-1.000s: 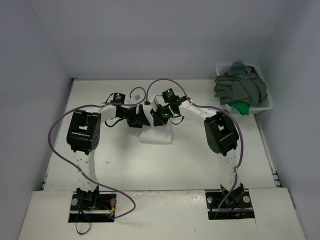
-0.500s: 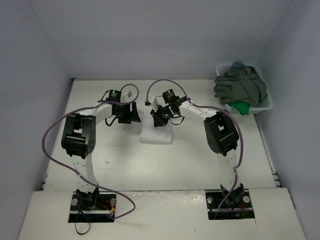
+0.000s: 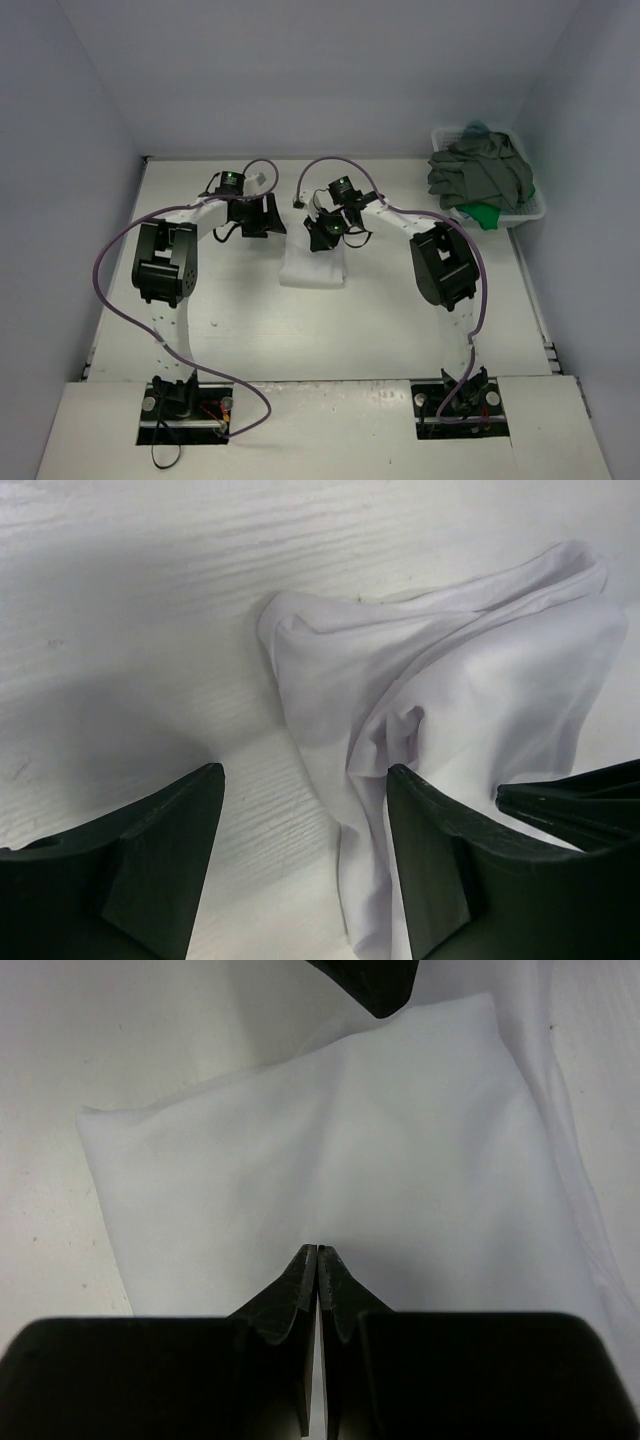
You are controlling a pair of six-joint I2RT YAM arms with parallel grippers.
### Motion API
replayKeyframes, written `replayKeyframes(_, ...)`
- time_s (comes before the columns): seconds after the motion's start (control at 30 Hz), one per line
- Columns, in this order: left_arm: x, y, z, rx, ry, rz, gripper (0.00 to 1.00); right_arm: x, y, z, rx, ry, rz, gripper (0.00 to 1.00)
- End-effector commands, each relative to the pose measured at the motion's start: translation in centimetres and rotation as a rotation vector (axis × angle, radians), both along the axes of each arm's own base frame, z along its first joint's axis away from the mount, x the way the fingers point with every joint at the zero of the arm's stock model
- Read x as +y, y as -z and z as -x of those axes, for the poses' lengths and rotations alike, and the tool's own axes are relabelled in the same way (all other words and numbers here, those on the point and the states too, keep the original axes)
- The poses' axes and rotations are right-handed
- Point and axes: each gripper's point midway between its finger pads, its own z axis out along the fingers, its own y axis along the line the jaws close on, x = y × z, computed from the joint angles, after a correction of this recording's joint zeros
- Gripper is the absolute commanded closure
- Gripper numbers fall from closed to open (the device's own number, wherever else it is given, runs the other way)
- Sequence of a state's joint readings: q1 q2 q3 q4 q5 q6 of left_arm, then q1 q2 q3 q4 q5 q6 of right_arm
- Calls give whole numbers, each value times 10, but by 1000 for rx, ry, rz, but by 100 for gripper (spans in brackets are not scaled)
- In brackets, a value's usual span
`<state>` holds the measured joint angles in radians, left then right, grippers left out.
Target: Fold and stack the t-shirts
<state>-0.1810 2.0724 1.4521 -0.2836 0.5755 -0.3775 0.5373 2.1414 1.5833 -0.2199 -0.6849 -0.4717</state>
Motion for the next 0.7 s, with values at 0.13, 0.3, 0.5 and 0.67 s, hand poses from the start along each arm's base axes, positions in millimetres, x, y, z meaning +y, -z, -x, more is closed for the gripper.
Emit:
replayKeyframes(0.13, -8, 58, 41, 212, 10, -26, 38, 6, -40, -6, -76, -15, -69, 100)
replayKeyframes(0.3, -18, 58, 58, 242, 27, 31, 37, 6, -36, -7, -73, -12, -62, 100)
replayKeyframes(0.5, -21, 51, 73, 249, 44, 77, 36, 6, -34, -8, -70, -11, -59, 100)
replayKeyframes(0.67, -9, 53, 85, 257, 20, 58, 33, 7, -33, -7, -69, -13, -57, 100)
